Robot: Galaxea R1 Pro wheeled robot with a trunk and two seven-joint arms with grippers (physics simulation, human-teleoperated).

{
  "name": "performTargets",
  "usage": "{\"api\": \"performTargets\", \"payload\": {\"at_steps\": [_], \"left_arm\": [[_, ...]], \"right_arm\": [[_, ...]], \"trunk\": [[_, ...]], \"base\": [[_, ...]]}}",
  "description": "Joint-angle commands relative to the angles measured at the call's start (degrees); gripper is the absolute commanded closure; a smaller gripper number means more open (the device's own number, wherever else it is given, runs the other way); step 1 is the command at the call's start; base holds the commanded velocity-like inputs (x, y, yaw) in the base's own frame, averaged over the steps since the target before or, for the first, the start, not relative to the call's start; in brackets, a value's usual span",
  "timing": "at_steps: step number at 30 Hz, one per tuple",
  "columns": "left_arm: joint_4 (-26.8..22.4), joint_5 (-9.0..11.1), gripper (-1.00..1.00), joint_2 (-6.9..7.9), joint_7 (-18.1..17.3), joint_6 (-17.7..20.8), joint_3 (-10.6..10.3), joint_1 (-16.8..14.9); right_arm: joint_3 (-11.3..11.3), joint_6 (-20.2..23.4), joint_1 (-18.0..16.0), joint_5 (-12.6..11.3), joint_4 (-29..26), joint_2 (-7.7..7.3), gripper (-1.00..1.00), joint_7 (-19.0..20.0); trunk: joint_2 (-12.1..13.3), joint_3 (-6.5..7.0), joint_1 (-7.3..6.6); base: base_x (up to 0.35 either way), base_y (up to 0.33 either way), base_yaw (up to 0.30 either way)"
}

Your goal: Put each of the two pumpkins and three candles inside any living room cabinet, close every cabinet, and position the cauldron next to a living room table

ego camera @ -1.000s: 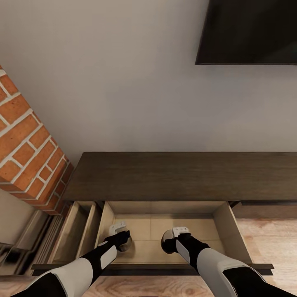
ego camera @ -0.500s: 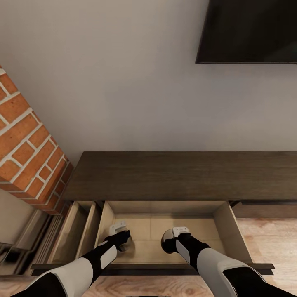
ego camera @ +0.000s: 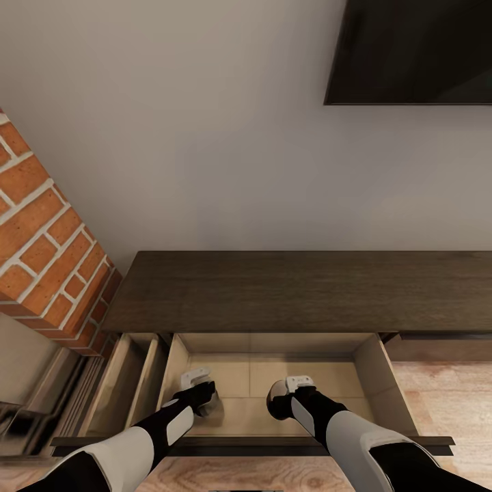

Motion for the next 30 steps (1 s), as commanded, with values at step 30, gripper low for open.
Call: {"api": "performTargets", "payload": {"at_steps": [30], "left_arm": [[-0.13,-0.09,1.00,0.39,0.04,-0.11,-0.09,-0.17]], "right_arm": [[0.03,0.12,-0.09,-0.06,-1.11,0.29,1.00,-0.38]], "trunk": [[-6.02,-2.69,3.29]], "base": [[0.000,0.000,0.000]]}}
